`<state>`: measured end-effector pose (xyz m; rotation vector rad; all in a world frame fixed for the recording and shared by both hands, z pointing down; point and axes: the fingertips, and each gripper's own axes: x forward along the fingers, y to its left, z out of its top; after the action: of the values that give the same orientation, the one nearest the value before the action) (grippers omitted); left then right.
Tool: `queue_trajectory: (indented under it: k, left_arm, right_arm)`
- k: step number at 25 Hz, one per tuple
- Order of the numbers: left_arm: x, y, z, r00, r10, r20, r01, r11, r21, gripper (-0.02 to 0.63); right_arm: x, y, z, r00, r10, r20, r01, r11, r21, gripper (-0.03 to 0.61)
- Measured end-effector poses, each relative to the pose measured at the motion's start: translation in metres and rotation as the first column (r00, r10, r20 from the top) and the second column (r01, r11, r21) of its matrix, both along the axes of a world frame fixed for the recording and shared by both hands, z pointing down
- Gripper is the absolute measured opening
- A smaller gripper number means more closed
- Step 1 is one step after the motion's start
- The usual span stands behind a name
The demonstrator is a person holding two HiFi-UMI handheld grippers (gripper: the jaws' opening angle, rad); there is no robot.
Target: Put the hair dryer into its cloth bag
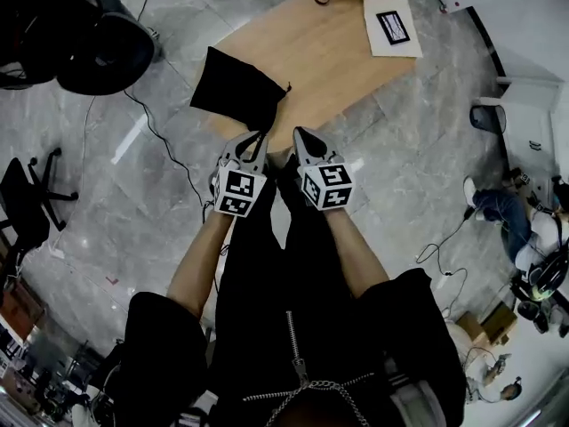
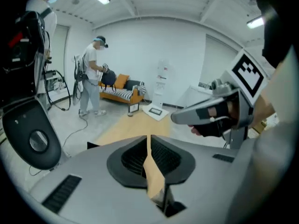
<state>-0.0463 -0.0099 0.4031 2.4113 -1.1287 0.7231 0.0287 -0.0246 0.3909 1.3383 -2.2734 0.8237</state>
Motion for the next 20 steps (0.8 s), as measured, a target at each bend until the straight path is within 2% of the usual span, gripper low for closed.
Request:
queue_trajectory:
  k: [2, 4, 8, 11, 16, 20]
  left_arm:
    - [0.000, -0.003, -0.040, 1.000, -0.005, -0.028, 0.007, 0.997, 0.078, 0.023]
    - [0.002, 0.003, -0.071, 0.999, -0.004, -0.041, 0.009, 0.993, 0.119, 0.014]
    - [0.003, 0.017, -0.099, 0.999, -0.031, -0.013, 0.033, 0.991, 0.133, 0.014]
    - [-0.001, 0.027, -0.116, 0.996, -0.094, 0.001, 0.093, 0.986, 0.136, 0.014]
    - [-0.005, 0.052, -0.140, 0.977, -0.212, -0.031, 0.214, 0.968, 0.130, 0.014]
    - [0.006, 0.076, -0.160, 0.968, -0.245, -0.051, 0.250, 0.958, 0.143, 0.014]
  right_arm:
    - [-0.004, 0.003, -0.027, 0.999, 0.035, 0.040, -0.035, 0.999, -0.006, 0.011]
    - [-0.004, 0.012, -0.050, 0.996, 0.063, 0.070, -0.062, 0.998, -0.010, 0.011]
    - [-0.006, 0.026, -0.097, 0.997, 0.016, 0.078, -0.022, 0.997, 0.080, 0.011]
    - [-0.009, 0.038, -0.127, 0.996, -0.044, 0.080, 0.031, 0.987, 0.155, 0.011]
    - [-0.006, 0.066, -0.160, 0.992, -0.114, 0.050, 0.099, 0.966, 0.238, 0.011]
    - [0.008, 0.091, -0.177, 0.991, -0.120, 0.059, 0.100, 0.959, 0.266, 0.009]
